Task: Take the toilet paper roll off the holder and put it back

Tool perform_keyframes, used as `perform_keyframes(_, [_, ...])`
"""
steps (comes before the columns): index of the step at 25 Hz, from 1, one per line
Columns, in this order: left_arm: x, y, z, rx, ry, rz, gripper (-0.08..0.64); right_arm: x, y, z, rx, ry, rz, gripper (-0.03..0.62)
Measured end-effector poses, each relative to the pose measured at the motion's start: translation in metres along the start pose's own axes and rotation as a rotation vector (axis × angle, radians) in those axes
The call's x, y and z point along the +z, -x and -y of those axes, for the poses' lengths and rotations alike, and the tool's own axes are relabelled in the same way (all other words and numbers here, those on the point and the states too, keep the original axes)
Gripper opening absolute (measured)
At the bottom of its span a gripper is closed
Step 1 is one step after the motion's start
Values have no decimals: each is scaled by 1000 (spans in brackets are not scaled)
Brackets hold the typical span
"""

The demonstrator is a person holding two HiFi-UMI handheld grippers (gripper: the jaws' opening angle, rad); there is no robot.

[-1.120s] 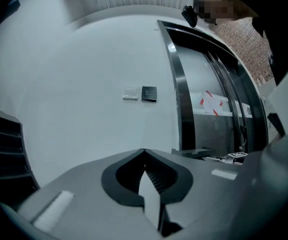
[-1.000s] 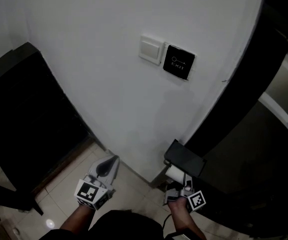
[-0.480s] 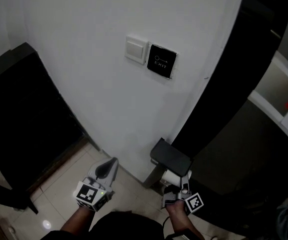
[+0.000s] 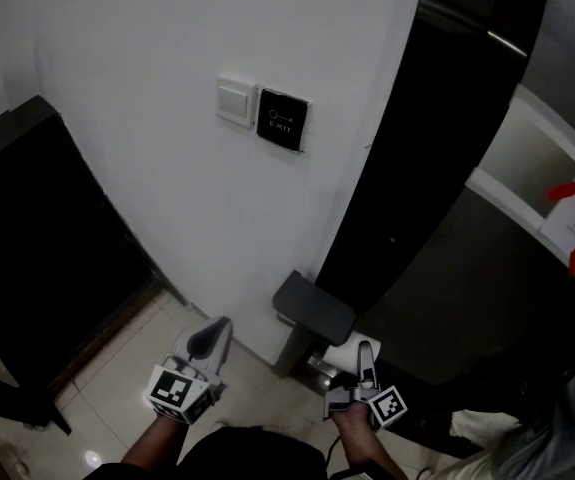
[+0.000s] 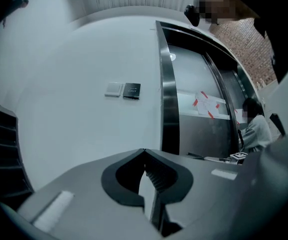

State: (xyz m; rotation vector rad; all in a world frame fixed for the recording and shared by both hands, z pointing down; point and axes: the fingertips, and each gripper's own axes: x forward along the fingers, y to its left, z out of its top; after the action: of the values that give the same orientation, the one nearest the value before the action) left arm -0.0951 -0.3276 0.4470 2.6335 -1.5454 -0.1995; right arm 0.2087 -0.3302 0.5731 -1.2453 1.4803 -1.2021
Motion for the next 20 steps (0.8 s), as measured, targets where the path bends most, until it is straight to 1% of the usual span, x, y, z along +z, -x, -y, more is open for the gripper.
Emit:
perform_keyframes(4, [-1,-1,12,-14,4,-1,2,20,15,4,-14,16,37,468])
perform_keyframes(8, [-4,-3,22,-29,-12,-3,2,38,32,-4,12,31,67,468])
perform_keyframes(10, [-3,-3,29,-30,-16,-5,2,43,42,-11,35,40,67,468])
perform_keyframes(13, [-1,1,43,-15,-8,-17,2,48,59,-25,89,85,35,468])
perform_keyframes(17, [-12,16,58,29,-8,-42,2,49,83,-45,177,132,-26,468])
perform_keyframes(20, [-21,35,67,62,-13,-51,2,43,101,-57,229,207,-91,468])
